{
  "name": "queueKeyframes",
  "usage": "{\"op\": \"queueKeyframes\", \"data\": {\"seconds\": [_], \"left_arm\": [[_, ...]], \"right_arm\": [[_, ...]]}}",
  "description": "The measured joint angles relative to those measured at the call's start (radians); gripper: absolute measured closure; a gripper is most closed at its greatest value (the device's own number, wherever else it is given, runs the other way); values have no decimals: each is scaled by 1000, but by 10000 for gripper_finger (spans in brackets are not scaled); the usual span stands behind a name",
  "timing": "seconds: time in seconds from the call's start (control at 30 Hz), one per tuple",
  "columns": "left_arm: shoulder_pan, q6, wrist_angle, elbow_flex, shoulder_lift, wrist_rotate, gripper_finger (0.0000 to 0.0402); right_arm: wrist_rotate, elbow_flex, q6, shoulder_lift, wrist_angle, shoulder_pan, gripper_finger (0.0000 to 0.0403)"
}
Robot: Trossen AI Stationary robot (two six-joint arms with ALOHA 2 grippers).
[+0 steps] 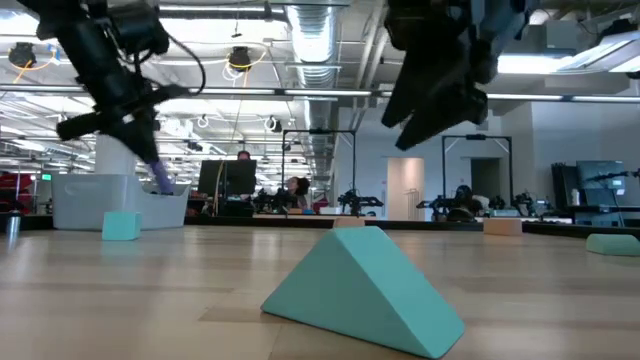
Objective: Sort & place blocks by color
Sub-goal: Put the violet block into the white bin
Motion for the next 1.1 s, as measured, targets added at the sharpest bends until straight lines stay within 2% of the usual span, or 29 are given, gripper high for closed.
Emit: {"op": "queueKeyframes", "data": {"seconds": [0.3,0.53,0.63,0.83,0.93,1.1], "left_arm": [[112,128,-19,41,19,8,376],[147,237,-112,154,31,-99,376],[168,250,-162,146,61,-134,375],[196,228,-164,113,197,-97,370],[198,203,-168,111,264,-115,347],[198,224,-132,116,329,-108,267]], "right_arm": [[2,-10,-61,-86,-8,-36,159],[1,-10,-92,-130,-37,-92,159],[-8,-10,-160,-160,-104,-107,159],[-21,-10,-229,-279,-295,-153,159],[-20,-10,-291,-347,-360,-188,159],[-20,-10,-383,-431,-452,-269,159]]}}
